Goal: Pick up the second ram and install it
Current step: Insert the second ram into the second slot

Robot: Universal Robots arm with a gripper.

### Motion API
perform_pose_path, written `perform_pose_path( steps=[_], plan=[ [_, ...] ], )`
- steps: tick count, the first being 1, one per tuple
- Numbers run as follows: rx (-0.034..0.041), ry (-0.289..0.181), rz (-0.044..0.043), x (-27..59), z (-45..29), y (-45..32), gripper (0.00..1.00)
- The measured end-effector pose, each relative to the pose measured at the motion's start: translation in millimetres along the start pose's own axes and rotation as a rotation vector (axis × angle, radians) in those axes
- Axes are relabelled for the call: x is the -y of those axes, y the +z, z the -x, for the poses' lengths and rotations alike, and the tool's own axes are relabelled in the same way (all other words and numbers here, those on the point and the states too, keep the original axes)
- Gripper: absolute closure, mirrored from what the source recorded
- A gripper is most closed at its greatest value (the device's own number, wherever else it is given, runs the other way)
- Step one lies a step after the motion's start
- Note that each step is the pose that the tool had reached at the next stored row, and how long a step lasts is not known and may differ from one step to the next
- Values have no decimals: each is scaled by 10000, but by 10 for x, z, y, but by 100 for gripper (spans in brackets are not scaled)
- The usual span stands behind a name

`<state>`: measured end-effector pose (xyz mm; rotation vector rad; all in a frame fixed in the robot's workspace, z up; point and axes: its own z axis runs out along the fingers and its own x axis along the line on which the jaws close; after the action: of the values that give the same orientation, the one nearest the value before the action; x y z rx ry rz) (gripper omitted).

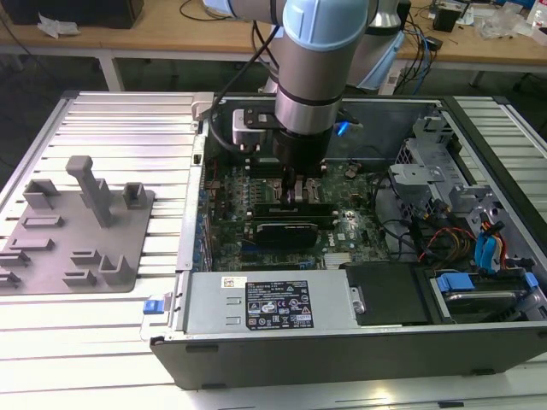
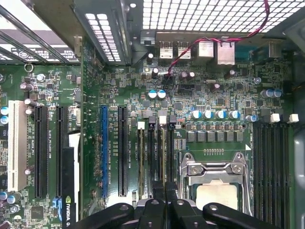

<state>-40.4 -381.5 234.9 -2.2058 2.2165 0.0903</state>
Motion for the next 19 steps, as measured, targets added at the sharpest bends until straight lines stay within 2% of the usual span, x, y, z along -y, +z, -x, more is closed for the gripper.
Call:
perform_pose_path(
  steps=[11, 19],
  plan=[
    [19, 16, -1, 0, -1, 9, 91],
    [21, 16, -1, 2, -3, 54, 91]
  ],
)
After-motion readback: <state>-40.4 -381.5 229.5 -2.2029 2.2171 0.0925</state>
